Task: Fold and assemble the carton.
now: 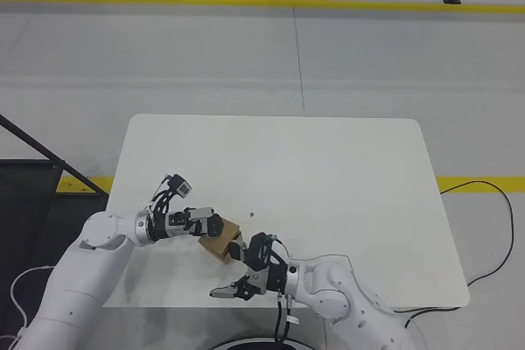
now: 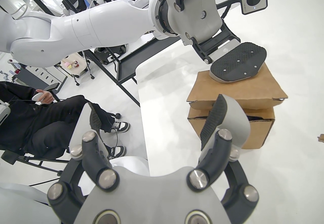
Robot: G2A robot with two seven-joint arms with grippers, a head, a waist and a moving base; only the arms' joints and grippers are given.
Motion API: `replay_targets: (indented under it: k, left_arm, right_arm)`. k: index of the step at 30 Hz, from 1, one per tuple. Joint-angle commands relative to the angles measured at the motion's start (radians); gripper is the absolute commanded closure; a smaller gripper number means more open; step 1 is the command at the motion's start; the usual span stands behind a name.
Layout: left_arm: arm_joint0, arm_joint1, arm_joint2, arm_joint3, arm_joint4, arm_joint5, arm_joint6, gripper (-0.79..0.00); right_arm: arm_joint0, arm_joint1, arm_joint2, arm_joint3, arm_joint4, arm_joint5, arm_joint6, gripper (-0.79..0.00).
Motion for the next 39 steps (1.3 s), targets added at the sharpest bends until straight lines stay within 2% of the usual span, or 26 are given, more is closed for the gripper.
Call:
replay_targets:
  k: [1, 39]
  left_arm:
    - [-0.001, -0.001, 0.003, 0.001, -0.001, -0.001, -0.001, -0.785]
    - [0.011, -0.002, 0.02, -0.068, 0.034, -0.003, 0.022, -0.785]
  right_arm:
    - [0.005, -0.001, -0.004, 0.006, 0.003, 0.001, 0.003, -0.785]
    - [-0.027, 0.009, 0.025, -0.008, -0.032, -0.026, -0.06, -0.785]
